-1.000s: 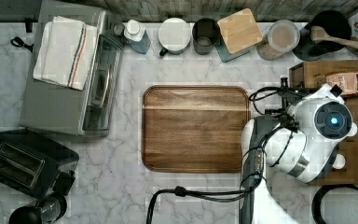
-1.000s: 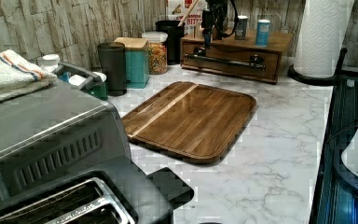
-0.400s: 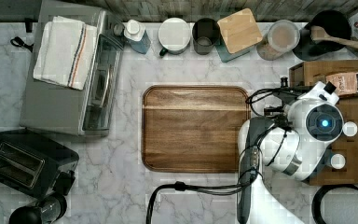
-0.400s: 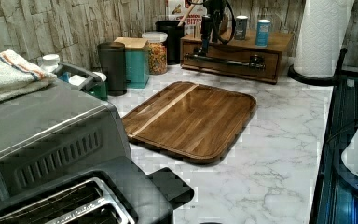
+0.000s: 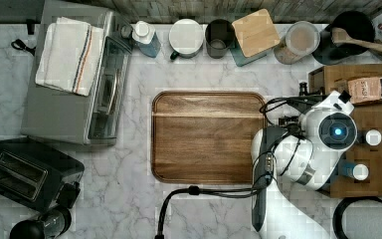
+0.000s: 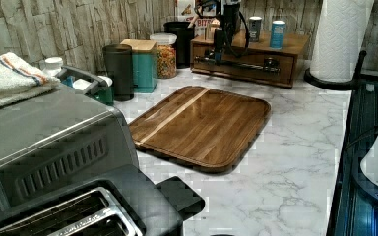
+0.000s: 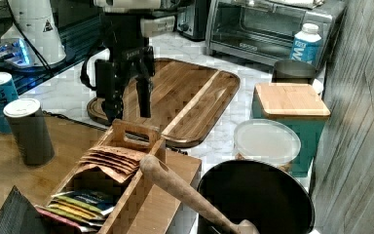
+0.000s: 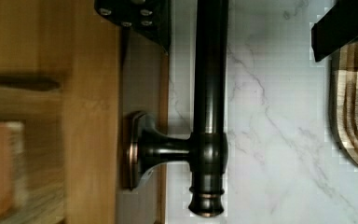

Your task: Open the drawer.

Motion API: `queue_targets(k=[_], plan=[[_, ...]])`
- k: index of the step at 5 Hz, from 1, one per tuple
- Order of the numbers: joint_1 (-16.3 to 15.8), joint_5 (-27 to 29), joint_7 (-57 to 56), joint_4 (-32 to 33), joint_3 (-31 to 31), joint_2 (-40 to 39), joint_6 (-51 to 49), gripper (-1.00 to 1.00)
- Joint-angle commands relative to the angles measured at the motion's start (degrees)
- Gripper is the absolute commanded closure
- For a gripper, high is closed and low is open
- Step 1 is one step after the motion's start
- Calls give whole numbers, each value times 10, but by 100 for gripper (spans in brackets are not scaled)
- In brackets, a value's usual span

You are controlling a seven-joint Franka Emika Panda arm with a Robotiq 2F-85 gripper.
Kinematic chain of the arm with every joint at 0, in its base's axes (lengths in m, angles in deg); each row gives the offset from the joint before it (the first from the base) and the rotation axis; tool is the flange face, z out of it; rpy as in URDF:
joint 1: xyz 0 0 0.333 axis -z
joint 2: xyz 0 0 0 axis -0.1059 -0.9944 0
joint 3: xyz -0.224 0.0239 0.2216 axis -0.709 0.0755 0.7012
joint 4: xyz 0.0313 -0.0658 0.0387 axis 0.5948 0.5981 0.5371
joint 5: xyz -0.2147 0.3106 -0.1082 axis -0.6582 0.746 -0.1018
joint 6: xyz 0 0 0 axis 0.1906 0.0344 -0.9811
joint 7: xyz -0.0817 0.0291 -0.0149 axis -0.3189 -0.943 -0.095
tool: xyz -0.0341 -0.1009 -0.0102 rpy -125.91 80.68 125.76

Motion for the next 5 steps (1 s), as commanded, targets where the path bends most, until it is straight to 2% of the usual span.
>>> queue_targets(k=[1, 2, 4, 5], plan=[[-15, -18, 43, 60, -25, -13, 59, -100], [-12, -21, 42, 71, -25, -19, 91, -100], [20, 35, -23, 55, 11, -46, 101, -100], [16, 56, -29, 54, 15, -31, 61, -100]])
